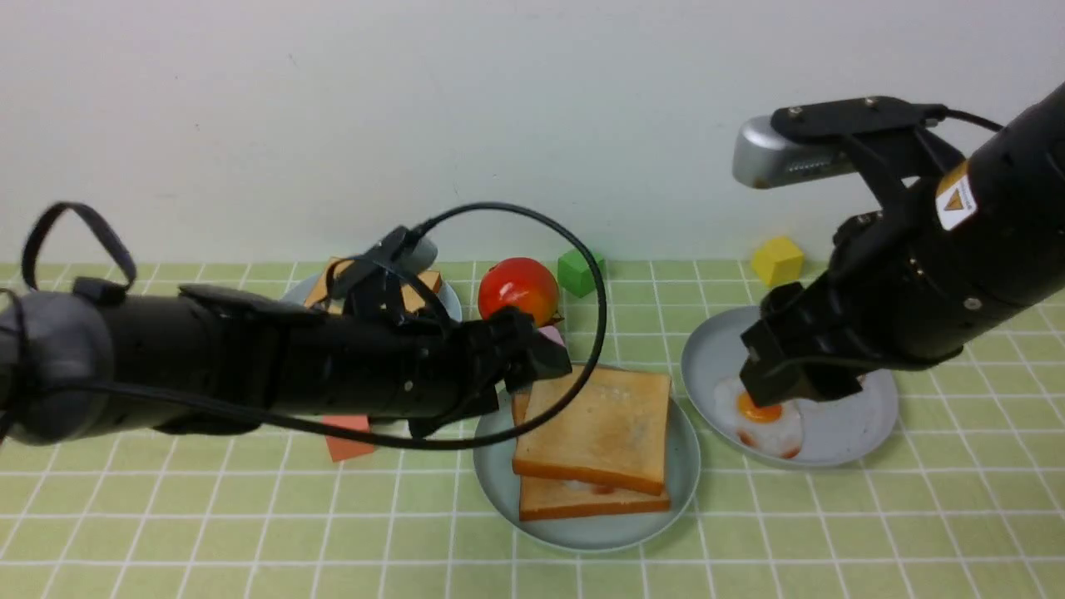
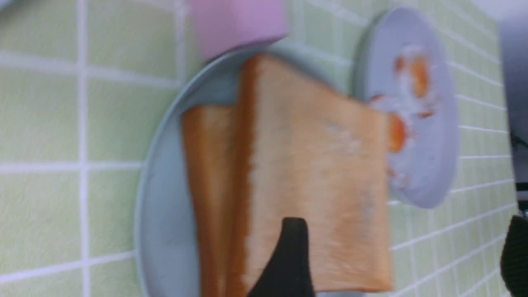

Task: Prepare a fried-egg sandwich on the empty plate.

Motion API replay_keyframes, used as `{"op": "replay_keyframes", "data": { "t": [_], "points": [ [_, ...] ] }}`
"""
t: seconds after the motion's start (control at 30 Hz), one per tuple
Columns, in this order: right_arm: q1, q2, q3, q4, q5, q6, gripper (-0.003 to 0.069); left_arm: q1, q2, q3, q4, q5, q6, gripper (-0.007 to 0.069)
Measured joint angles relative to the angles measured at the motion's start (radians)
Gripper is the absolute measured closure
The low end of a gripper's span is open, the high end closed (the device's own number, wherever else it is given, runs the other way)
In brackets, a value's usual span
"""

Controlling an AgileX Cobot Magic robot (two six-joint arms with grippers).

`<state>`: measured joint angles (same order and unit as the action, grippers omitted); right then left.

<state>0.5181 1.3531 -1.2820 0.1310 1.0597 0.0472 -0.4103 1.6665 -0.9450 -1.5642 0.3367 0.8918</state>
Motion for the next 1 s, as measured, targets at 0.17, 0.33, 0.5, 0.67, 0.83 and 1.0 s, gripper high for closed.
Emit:
{"op": "replay_keyframes", "data": {
  "t": [0.17, 0.33, 0.5, 0.67, 0.83, 1.0],
  "points": [
    [0.000, -0.189, 0.141, -0.007, -0.049, 0.000, 0.0575, 0.000, -0.145, 0.000, 0.260, 0.129, -0.042, 0.0015],
    [0.000, -0.473, 0.372, 0.002, -0.257, 0.005, 0.0669, 0.000, -0.242, 0.000, 0.475, 0.413, -0.190, 0.0275],
    [0.000, -0.799, 0.650, 0.045, -0.569, 0.007, 0.0668, 0.000, -0.368, 0.004, 0.658, 0.620, -0.343, 0.0606],
    [0.000, -1.075, 0.892, 0.049, -0.870, 0.007, 0.0668, 0.000, -0.567, 0.022, 0.767, 0.690, -0.523, 0.0638],
    [0.000, -1.275, 1.099, 0.060, -1.084, 0.007, 0.0665, 0.000, -0.873, 0.123, 0.855, 0.713, -0.785, 0.0638],
    [0.000, -1.302, 1.171, 0.060, -1.122, 0.007, 0.0664, 0.000, -1.128, 0.230, 0.852, 0.721, -0.958, 0.0638]
  ]
}}
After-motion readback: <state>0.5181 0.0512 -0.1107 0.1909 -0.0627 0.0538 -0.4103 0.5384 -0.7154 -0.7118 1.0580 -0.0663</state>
